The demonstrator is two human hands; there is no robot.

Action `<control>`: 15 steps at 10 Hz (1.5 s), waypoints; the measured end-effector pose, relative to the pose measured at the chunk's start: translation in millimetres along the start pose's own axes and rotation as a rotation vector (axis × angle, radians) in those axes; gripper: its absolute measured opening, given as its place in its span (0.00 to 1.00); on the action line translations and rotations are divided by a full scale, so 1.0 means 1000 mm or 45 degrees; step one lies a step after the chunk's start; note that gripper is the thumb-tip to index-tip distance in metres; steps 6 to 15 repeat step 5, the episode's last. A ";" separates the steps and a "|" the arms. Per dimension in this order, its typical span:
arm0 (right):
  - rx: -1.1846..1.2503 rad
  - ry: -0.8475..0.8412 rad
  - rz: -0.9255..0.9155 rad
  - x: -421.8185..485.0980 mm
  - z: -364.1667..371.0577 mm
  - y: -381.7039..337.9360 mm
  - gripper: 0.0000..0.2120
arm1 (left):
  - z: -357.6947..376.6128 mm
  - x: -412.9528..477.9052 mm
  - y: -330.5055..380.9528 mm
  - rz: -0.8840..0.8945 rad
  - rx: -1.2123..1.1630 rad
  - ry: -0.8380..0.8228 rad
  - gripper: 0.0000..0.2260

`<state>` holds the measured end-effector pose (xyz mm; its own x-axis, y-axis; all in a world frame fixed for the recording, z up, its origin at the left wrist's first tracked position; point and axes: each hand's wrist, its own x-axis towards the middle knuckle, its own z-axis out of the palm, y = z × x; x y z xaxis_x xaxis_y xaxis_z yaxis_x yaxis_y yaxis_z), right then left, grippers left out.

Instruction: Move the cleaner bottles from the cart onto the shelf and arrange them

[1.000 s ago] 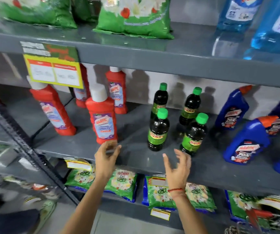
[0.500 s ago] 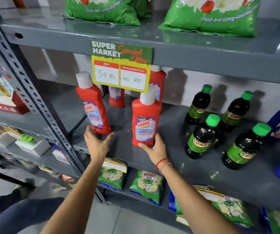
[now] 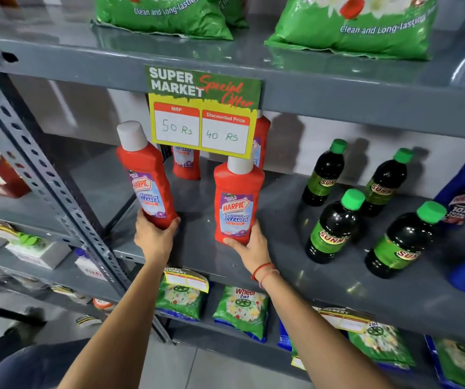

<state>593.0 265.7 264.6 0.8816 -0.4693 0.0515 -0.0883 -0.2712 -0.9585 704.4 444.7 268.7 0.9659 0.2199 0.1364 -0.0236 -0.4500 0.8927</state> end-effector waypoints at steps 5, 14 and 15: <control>-0.046 0.120 0.023 -0.008 -0.004 -0.006 0.33 | -0.010 -0.025 0.004 0.039 -0.042 -0.034 0.35; -0.046 0.120 0.023 -0.008 -0.004 -0.006 0.33 | -0.010 -0.025 0.004 0.039 -0.042 -0.034 0.35; -0.046 0.120 0.023 -0.008 -0.004 -0.006 0.33 | -0.010 -0.025 0.004 0.039 -0.042 -0.034 0.35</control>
